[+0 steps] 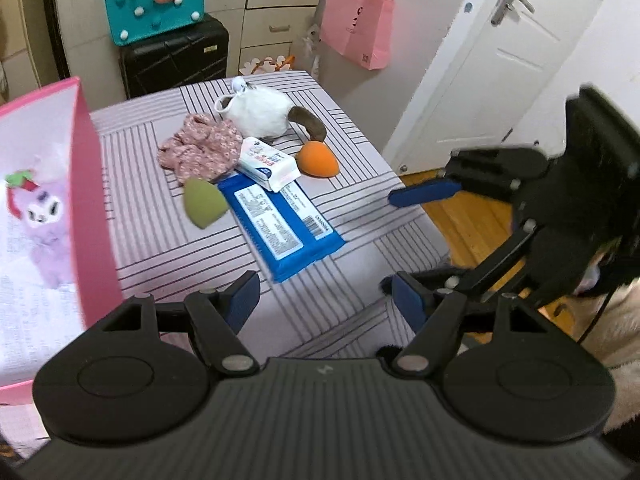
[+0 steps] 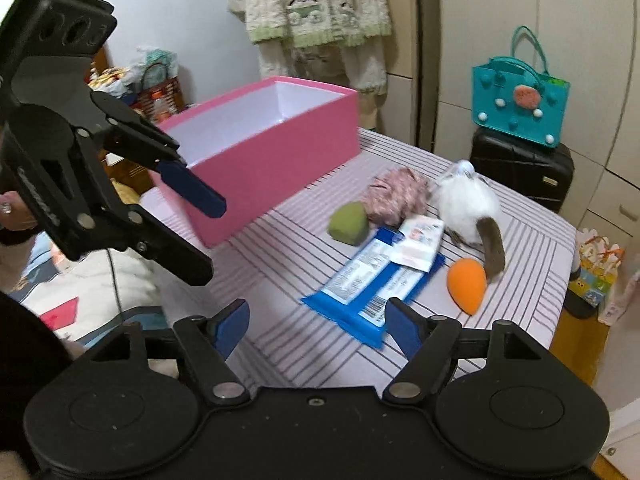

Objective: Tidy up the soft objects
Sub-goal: 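Move the left gripper back over the table toward the blue wipe pack, then close the left gripper on the blue wet-wipe pack and lift it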

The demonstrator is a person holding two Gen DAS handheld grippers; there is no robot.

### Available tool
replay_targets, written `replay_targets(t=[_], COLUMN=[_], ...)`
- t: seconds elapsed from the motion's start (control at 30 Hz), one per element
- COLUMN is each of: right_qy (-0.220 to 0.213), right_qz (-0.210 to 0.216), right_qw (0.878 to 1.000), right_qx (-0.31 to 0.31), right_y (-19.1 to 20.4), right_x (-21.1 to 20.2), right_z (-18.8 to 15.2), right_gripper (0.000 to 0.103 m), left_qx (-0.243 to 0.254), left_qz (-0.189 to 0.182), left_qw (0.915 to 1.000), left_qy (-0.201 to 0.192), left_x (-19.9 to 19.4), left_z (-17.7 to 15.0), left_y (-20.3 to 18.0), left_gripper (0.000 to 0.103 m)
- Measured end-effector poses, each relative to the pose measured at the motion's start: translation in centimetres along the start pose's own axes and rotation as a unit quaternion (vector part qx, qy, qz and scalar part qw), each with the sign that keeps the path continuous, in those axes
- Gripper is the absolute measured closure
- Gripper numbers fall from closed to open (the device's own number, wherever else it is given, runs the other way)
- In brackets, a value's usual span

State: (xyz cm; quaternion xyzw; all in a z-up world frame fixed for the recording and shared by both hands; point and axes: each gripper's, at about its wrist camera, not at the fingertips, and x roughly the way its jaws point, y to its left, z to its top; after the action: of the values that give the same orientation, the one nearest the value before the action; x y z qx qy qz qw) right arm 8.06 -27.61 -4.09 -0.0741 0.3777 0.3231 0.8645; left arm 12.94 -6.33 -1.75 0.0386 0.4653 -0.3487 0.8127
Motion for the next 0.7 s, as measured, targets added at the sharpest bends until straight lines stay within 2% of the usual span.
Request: replay_targets(t=[0.27, 0.37, 0.5, 0.6, 0.7], right_qy=[-0.047, -0.038, -0.037, -0.039, -0.035], right_qz=[-0.023, -0.051, -0.011, -0.016, -0.011], right_qw=[0.999, 0.998, 0.999, 0.999, 0.999], right_qx=[-0.001, -0.027, 0.011, 0.021, 0.038], right_y=[-1.3, -1.8, -3.6, -4.3, -4.9], right_x=[4.6, 7.0, 7.8, 8.2, 8.9], right_z=[-2.8, -2.5, -2.1, -2.1, -2.3], right_gripper=[0.023, 0.023, 0.022, 0.02, 0.019], left_qx=[-0.047, -0.056, -0.049, -0.071, -0.076], left_qz=[0.005, 0.022, 0.034, 0.026, 0.052], left_qw=[0.9986, 0.9976, 0.9971, 0.9967, 0.9954], left_qy=[-0.023, -0.034, -0.047, -0.03, -0.027], left_x=[4.9, 6.6, 8.3, 10.0, 11.2], left_z=[0.2, 0.5, 0.9, 0.9, 0.6], left_y=[2.3, 3.2, 3.7, 4.4, 4.5], left_gripper=[0.032, 0.032, 0.033, 0.036, 0.044])
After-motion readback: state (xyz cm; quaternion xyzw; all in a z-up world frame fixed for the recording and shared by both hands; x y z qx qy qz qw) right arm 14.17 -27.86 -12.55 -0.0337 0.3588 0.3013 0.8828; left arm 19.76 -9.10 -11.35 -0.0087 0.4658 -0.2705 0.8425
